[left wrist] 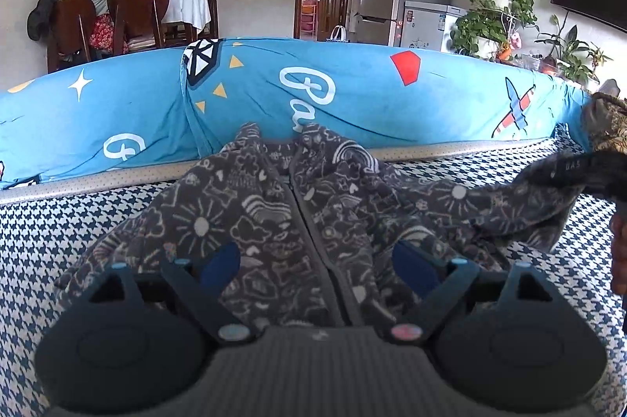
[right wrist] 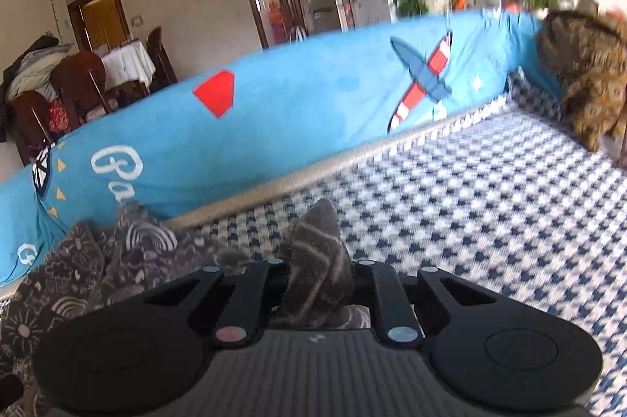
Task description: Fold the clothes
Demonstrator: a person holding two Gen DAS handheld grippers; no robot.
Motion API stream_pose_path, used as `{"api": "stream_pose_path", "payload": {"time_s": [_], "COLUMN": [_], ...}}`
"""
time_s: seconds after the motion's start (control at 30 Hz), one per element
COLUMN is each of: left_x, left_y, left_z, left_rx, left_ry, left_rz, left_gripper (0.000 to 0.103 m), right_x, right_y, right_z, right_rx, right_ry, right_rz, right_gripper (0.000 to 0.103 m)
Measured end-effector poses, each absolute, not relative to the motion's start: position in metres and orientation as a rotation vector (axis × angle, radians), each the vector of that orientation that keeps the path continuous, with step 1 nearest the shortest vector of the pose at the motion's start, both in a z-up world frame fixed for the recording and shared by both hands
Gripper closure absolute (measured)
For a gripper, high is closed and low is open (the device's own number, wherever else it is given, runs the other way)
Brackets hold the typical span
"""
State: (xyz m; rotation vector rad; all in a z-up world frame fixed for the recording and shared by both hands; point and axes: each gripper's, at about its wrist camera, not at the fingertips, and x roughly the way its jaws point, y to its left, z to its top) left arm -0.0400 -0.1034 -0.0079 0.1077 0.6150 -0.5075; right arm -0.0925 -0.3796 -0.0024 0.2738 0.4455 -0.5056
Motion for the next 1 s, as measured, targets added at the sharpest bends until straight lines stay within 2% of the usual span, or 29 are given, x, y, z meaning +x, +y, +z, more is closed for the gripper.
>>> {"api": "stream_pose_path", "payload": {"time_s": [0.1, 0.17, 0.2, 0.23, 0.37, 0.77, 0.8, 0.9, 1.0], "left_x": [-0.039, -0.039, -0.039, -0.038, -0.039, -0.036, -0.036, -0.036, -0.036], "left_y": [-0.105, -0.107, -0.108, -0.108, -0.110, -0.114, -0.115, -0.117, -0.119], "left_z": [-0.012, -0.013, -0.014, -0.015, -0.017, -0.025, -0.026, -0.028, -0.030], "left_rx": [0.120, 0.127, 0.130, 0.133, 0.146, 0.155, 0.156, 0.159, 0.164], "left_ry": [0.619, 0.619, 0.620, 0.621, 0.626, 0.644, 0.647, 0.654, 0.655], "left_rz": [-0.513, -0.516, -0.516, -0.517, -0.516, -0.515, -0.515, -0.520, -0.521], "left_gripper": [0.014, 0.013, 0.012, 0.012, 0.012, 0.012, 0.012, 0.012, 0.012], "right_x": [-0.104, -0.107, -0.105, -0.102, -0.098, -0.139, -0.141, -0.141, -0.134], "right_y": [-0.358, -0.348, -0.348, -0.351, -0.367, -0.449, -0.453, -0.456, -0.454], "right_z": [0.018, 0.023, 0.023, 0.021, 0.010, -0.001, -0.003, -0.010, -0.020], "right_rx": [0.087, 0.003, 0.007, 0.025, 0.057, 0.377, 0.399, 0.411, 0.379], "right_ry": [0.276, 0.237, 0.269, 0.321, 0.510, 0.578, 0.588, 0.626, 0.684], "right_rz": [-0.552, -0.542, -0.518, -0.504, -0.511, -0.599, -0.593, -0.555, -0.532], "right_gripper": [0.088, 0.084, 0.076, 0.073, 0.073, 0.071, 0.069, 0.055, 0.052]}}
